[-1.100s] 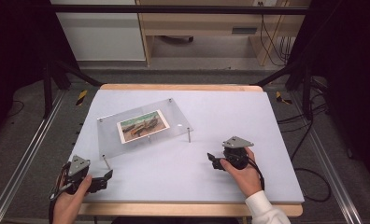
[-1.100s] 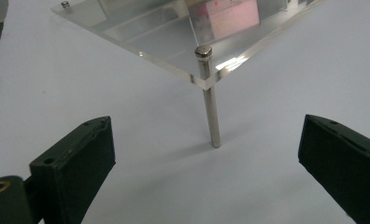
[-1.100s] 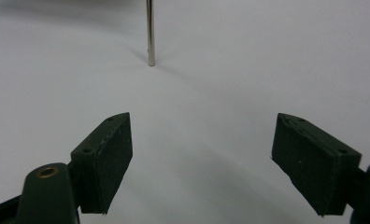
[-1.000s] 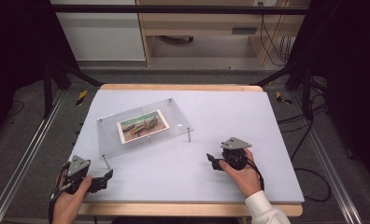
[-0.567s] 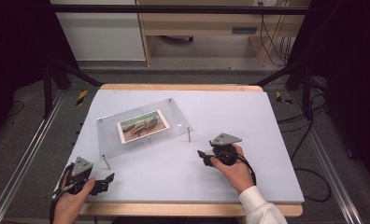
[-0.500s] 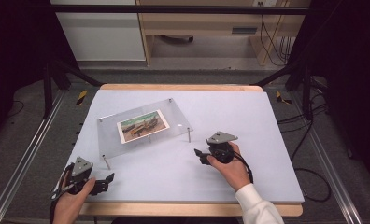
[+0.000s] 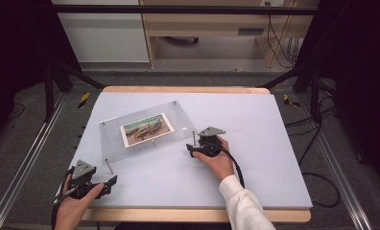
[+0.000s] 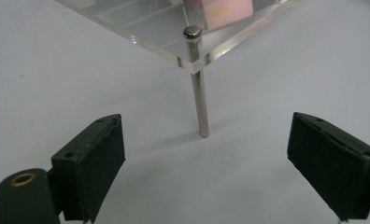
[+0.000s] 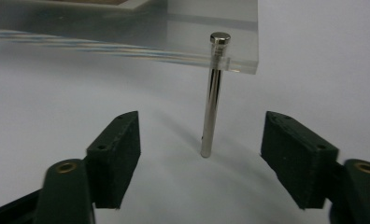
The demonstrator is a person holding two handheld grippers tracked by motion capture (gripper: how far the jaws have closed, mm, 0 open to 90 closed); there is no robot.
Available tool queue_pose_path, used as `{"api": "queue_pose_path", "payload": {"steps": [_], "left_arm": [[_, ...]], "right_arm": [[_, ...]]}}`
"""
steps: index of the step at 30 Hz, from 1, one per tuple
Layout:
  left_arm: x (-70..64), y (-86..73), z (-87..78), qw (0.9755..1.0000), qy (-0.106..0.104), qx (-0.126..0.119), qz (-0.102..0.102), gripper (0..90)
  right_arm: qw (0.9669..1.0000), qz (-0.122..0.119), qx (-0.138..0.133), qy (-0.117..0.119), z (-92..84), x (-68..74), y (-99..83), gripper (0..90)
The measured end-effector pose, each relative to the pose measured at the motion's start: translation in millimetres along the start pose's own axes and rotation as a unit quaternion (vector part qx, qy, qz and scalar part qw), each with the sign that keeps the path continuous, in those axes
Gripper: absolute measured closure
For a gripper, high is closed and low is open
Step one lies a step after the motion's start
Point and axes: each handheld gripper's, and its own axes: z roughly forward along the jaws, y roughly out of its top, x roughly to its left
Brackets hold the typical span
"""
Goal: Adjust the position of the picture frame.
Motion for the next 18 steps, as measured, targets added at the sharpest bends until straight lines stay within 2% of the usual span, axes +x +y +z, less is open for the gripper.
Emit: {"api": "queue_pose_path", "payload": {"steps": [1, 4, 5, 8, 13, 18], "left_arm": [[0.3, 0.6, 0.3, 1.0, 0.001, -0.002, -0.008, 11.9], [0.4, 0.9, -0.1, 1.0, 0.001, -0.004, -0.008, 14.6], [0.4, 1.3, -0.2, 0.9999, 0.001, -0.006, -0.009, 16.8], [0.4, 1.5, -0.1, 0.9999, 0.002, -0.007, -0.01, 18.4], [0.3, 1.4, -0.8, 0.9998, 0.003, -0.013, -0.013, 21.3], [-0.5, 2.4, -1.1, 0.9998, 0.003, -0.016, -0.011, 27.2]], "right_arm": [[1.0, -0.005, -0.002, -0.004, 2.5, 0.1, 1.0, 37.0], [0.9999, -0.007, -0.009, -0.006, 5.0, 1.1, 5.2, 42.2], [0.9996, -0.008, -0.024, -0.01, 6.2, 1.8, 10.2, 49.1], [0.9995, -0.008, -0.029, -0.009, 7.7, 1.5, 14.4, 52.7], [0.9996, 0.003, -0.029, -0.004, 11.9, 1.9, 18.0, 58.2], [0.9992, 0.018, -0.034, 0.008, 15.3, -0.4, 17.1, 70.8]]}}
